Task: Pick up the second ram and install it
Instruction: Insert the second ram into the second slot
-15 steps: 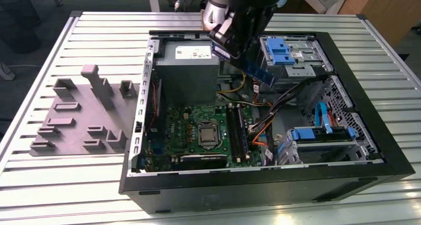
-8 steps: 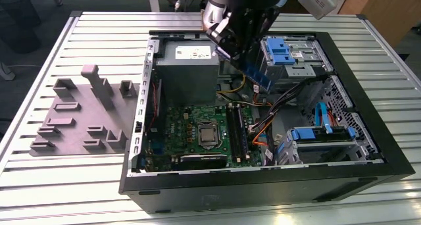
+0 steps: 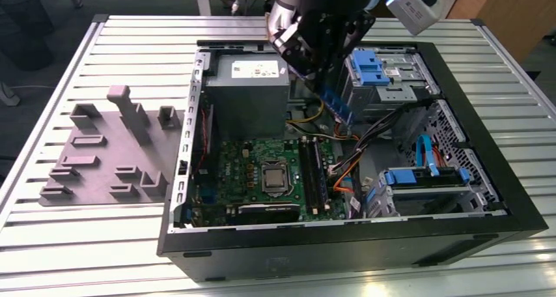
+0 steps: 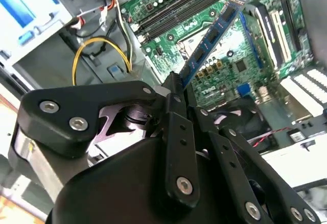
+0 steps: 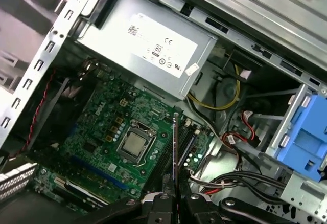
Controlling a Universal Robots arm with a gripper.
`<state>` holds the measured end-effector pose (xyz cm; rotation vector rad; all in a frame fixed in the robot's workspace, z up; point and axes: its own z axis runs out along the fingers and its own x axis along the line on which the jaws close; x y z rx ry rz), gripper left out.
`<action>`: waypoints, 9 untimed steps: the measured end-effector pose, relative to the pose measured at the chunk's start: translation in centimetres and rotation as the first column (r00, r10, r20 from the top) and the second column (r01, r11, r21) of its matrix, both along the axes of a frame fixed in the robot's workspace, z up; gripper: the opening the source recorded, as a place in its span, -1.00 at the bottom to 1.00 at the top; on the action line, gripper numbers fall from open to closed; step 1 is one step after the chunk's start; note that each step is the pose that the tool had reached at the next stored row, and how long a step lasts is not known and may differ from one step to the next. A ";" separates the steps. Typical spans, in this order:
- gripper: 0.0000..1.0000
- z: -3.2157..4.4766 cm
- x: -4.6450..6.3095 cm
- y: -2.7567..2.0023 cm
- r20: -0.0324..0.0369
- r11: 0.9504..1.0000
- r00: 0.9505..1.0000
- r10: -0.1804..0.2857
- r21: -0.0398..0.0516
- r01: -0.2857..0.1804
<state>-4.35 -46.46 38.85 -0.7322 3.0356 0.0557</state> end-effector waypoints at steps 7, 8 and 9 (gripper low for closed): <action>-0.72 -0.26 0.0 0.00 0.000 0.992 0.992 -0.127 0.000 0.127; -0.72 -0.29 0.0 0.00 0.000 0.989 0.989 -0.145 0.000 0.145; -0.72 -0.33 0.0 0.00 0.000 0.987 0.987 -0.163 0.000 0.163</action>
